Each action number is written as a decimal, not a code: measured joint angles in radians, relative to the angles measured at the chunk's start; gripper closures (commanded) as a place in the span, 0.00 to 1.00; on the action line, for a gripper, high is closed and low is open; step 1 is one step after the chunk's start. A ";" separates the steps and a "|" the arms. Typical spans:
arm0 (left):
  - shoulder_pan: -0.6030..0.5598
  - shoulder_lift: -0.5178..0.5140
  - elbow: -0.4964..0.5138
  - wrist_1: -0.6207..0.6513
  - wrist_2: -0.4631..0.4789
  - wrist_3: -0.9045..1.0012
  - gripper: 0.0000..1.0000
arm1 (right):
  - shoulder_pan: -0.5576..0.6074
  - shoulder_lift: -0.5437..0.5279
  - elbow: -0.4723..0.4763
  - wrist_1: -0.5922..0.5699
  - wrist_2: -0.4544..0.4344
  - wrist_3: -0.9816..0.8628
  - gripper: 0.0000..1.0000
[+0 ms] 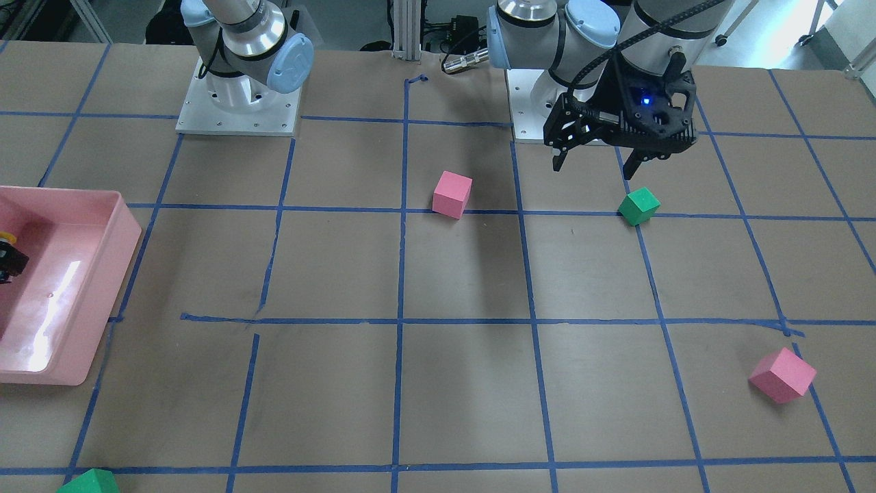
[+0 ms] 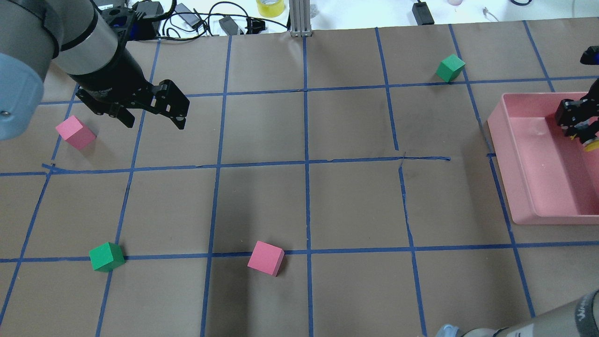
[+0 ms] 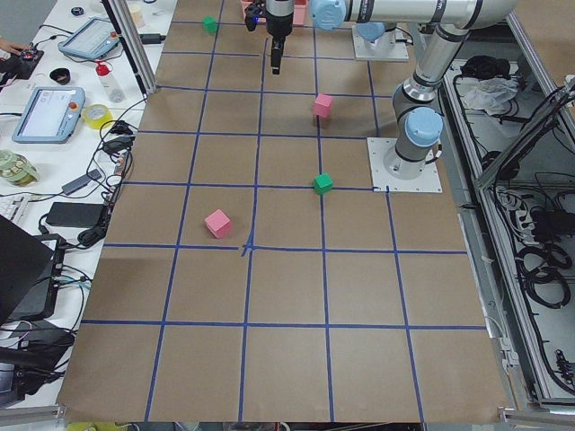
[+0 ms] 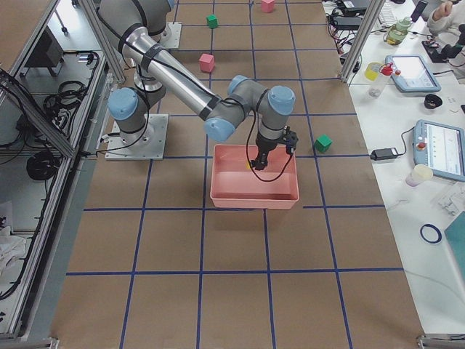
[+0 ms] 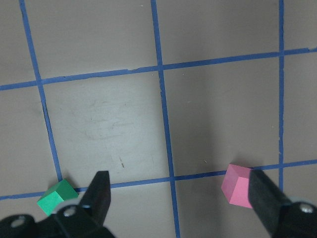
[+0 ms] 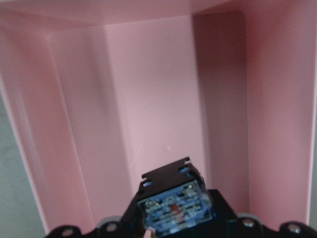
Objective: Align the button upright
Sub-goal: 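Lift the button out of the bin and carry it toward the table center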
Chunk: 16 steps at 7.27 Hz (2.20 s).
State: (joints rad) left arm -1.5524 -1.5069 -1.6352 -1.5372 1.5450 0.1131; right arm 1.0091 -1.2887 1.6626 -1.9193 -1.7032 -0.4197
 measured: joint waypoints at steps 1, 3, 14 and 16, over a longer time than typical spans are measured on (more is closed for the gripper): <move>0.000 0.000 0.000 0.000 0.001 0.000 0.00 | 0.040 -0.011 -0.018 0.013 0.026 -0.004 1.00; 0.000 0.001 0.000 0.000 0.001 0.000 0.00 | 0.198 -0.020 -0.027 0.015 0.121 0.119 1.00; 0.000 0.001 0.000 0.000 0.001 0.000 0.00 | 0.871 0.413 -0.266 -0.210 0.257 1.072 1.00; 0.000 0.001 0.000 0.000 0.001 0.000 0.00 | 0.889 0.440 -0.277 -0.213 0.265 1.099 0.97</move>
State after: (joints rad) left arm -1.5524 -1.5064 -1.6354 -1.5370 1.5463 0.1135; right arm 1.8979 -0.8485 1.3855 -2.1326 -1.4386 0.6793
